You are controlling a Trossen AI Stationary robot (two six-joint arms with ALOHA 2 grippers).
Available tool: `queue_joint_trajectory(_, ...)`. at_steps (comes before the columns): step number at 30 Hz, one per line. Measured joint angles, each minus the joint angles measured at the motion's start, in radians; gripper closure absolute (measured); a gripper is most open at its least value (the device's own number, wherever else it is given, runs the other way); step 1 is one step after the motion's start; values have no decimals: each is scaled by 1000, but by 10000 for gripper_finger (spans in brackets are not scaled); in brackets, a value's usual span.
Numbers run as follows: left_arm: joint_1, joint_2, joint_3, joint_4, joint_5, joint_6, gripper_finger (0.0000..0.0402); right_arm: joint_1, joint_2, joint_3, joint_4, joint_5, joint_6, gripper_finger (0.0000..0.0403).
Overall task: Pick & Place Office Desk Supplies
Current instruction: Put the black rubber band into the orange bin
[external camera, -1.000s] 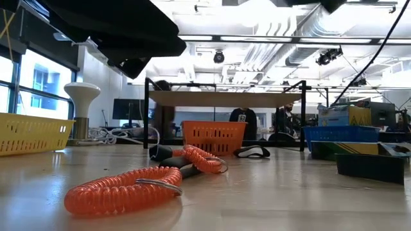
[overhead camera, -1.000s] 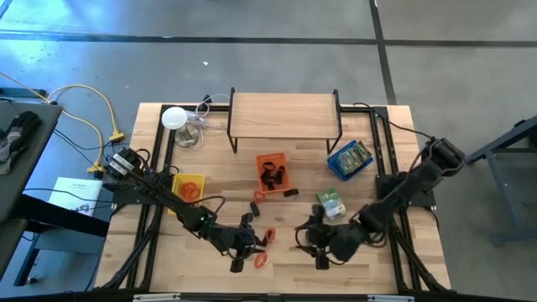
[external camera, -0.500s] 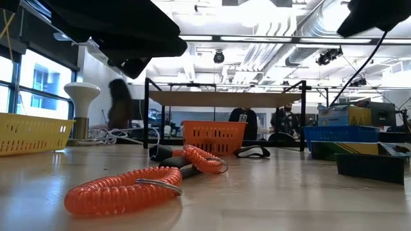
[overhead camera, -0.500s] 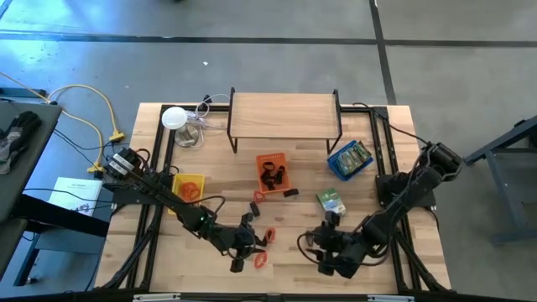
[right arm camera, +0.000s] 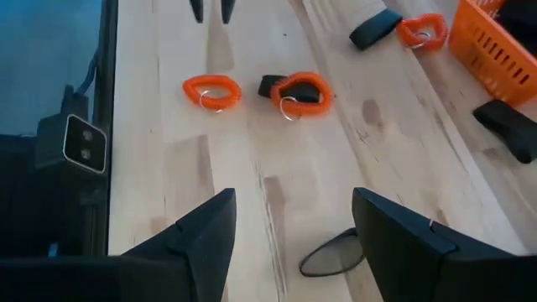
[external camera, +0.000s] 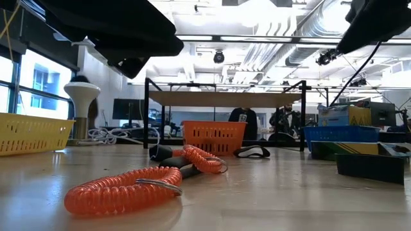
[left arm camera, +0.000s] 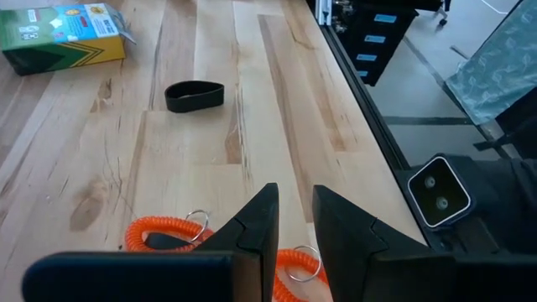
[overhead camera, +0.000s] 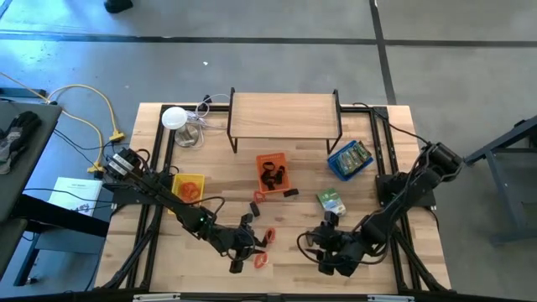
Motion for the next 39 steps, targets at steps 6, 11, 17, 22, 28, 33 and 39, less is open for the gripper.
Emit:
queue_joint_trajectory(6,0,0,0,0,1,0,329,-1,72,0,-5,-106,29,176)
queue_joint_trajectory(11,0,0,0,0,3,0,329,-15,138,0,-17,-122,21,176)
queue_joint_trajectory(17,0,0,0,0,3,0,329,-49,175,0,-135,-123,107,176)
queue_joint_trajectory(22,0,0,0,0,3,0,329,-74,191,0,-174,-127,172,176)
queue_joint_trajectory(28,0,-1,0,0,3,0,329,-78,191,1,-106,-134,171,176)
queue_joint_trajectory(33,0,-1,0,0,3,0,329,-93,204,1,-106,-135,176,176)
queue_joint_trajectory(39,0,-1,0,0,2,0,329,-119,244,0,-105,-181,178,176)
